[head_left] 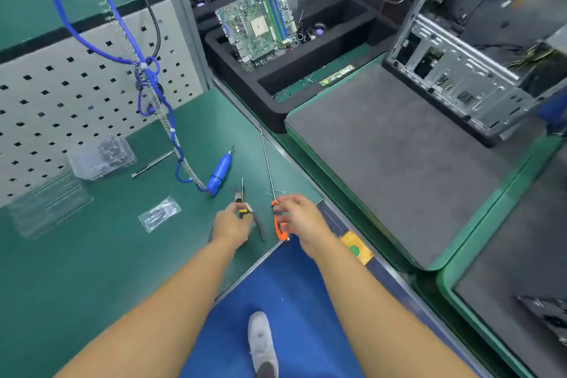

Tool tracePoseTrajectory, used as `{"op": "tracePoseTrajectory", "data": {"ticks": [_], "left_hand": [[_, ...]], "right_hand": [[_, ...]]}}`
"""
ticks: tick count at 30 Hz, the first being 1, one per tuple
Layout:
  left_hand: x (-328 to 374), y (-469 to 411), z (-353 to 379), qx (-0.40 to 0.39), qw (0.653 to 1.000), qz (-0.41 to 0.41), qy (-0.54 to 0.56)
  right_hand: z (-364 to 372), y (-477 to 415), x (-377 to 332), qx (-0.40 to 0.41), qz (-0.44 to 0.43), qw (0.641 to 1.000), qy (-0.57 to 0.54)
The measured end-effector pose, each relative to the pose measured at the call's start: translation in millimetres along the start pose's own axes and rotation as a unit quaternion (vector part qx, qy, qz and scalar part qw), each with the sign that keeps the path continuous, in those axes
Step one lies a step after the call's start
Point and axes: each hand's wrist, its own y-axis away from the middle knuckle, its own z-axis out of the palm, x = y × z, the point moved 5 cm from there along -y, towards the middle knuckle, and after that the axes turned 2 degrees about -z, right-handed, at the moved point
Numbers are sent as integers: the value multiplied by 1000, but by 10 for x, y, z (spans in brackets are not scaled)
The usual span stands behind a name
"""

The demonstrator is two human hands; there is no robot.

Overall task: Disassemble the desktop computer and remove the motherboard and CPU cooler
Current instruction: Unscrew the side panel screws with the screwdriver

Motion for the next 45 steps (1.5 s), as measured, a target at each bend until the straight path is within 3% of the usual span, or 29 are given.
{"op": "tracePoseTrajectory", "data": {"ticks": [4,8,11,13,15,18,20,25,30,34,40,45], "left_hand": [[-10,-180,24,12,983,104,-151],[-4,-260,56,0,975,109,-194],[49,-249,38,-25,990,87,-104],[131,-144,20,-96,992,78,24],[269,3,9,-167,975,76,125],[622,200,17,-210,946,107,221],[933,368,85,-227,939,135,218],[1718,898,488,-271,929,237,85],[2487,1852,1184,-304,864,401,-27],[2861,2720,1857,-352,810,468,-27],[3015,3822,2773,-388,759,521,-56],[2959,4565,3401,-348,667,639,-161]], "right_hand": [[258,-222,93,-11,31,998,49],[343,-322,135,-18,44,996,71],[347,-312,158,-12,43,996,73],[332,-259,115,-7,28,996,79],[269,-182,43,11,2,997,72],[51,-17,-125,54,-36,997,49],[-149,133,-220,68,-50,996,16],[-912,689,-403,135,-104,982,-85],[-1987,1484,-477,226,-154,954,-124],[-2798,2139,-332,286,-192,923,-172],[-3694,3064,114,336,-241,876,-247],[-4179,3692,599,384,-233,840,-304]]}}
